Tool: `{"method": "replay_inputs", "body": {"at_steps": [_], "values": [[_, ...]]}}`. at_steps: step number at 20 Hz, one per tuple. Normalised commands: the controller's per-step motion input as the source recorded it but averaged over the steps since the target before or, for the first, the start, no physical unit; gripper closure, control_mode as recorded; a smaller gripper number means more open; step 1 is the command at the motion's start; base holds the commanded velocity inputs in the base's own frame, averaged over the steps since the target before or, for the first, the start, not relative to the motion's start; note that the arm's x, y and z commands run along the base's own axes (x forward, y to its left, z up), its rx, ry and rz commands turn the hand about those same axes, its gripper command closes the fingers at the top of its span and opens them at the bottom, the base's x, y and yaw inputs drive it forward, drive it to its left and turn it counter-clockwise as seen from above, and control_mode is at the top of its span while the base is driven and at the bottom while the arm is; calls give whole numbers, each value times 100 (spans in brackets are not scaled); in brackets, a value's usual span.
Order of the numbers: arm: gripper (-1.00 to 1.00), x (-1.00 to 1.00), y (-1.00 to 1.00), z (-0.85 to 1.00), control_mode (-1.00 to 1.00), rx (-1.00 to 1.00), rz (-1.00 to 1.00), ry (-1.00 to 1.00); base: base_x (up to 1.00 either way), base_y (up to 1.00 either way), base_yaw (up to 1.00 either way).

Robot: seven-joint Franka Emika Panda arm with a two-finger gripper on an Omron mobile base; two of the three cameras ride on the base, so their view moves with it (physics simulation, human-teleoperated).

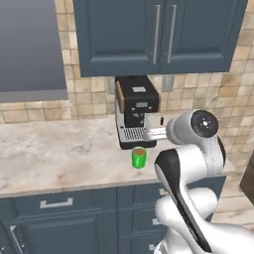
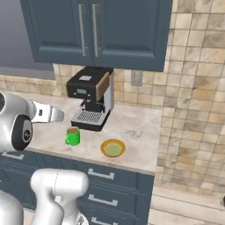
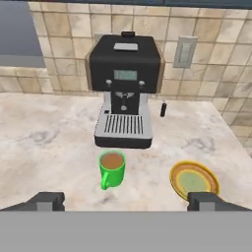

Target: Take a sugar cube from the saucer and place it inside the coffee. Then, grab milk from the fridge and place it next to the coffee on the counter to sweeten the coffee.

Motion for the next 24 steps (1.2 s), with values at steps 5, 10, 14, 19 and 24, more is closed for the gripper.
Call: {"method": "replay_inputs", "body": {"at_steps": [5, 10, 14, 19, 24], "values": [[-100, 0, 0, 0, 100, 0, 0, 0, -90, 0, 80], [-100, 0, 0, 0, 100, 0, 0, 0, -31, 16, 100], [-100, 0, 0, 0, 100, 0, 0, 0, -6, 40, 99], [-100, 0, 0, 0, 100, 0, 0, 0, 7, 49, 87], [-100, 0, 0, 0, 100, 0, 0, 0, 29, 45, 60]]}}
